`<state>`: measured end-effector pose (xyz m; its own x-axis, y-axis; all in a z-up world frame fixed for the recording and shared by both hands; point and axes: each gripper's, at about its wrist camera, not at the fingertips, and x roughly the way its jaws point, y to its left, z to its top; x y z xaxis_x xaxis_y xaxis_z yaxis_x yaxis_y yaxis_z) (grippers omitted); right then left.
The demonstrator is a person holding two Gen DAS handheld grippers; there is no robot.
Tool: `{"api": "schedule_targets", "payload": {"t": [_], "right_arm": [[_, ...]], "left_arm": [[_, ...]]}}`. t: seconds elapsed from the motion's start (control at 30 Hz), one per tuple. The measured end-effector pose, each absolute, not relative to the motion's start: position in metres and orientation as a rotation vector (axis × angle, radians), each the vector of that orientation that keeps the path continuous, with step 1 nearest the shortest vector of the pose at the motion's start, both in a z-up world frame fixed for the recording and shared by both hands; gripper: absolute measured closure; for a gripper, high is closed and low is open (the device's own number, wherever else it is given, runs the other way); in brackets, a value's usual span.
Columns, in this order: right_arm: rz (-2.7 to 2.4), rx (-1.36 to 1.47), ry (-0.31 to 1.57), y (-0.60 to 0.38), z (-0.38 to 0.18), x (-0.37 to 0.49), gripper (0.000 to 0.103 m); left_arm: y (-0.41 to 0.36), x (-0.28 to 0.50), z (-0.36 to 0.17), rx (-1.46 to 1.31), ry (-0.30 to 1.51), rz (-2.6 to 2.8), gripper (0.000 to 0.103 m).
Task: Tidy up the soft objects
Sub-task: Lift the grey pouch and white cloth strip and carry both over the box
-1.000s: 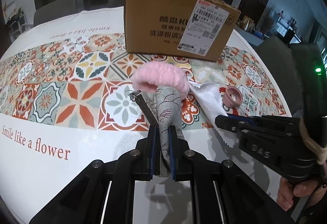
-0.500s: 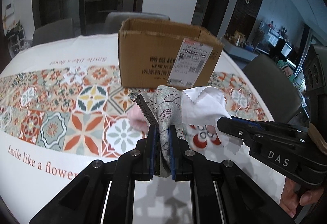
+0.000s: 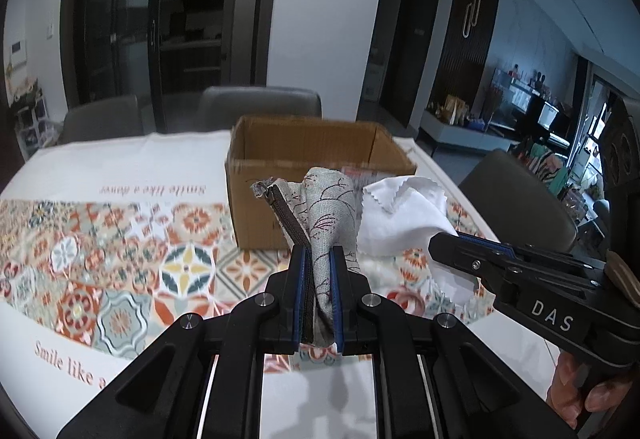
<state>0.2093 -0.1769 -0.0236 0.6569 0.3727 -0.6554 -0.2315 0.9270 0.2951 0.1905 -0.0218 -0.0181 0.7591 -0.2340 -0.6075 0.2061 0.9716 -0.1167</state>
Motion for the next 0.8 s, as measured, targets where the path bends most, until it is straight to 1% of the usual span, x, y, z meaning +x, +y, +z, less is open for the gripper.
{"api": "schedule_targets", "payload": {"t": [0.43,0.8], "right_arm": [[0.32,0.215,0.624,-0.183,0.024,0.23,0.096],[0.32,0.213,0.565,-0.185,0.044,0.266,0.096]], "left_arm": [[-0.02,0.221,0.017,-0.021,0.548,-0.242,0.09],[-0.021,0.257,0.034,0.002,0.48,-0.227,0.09]]}}
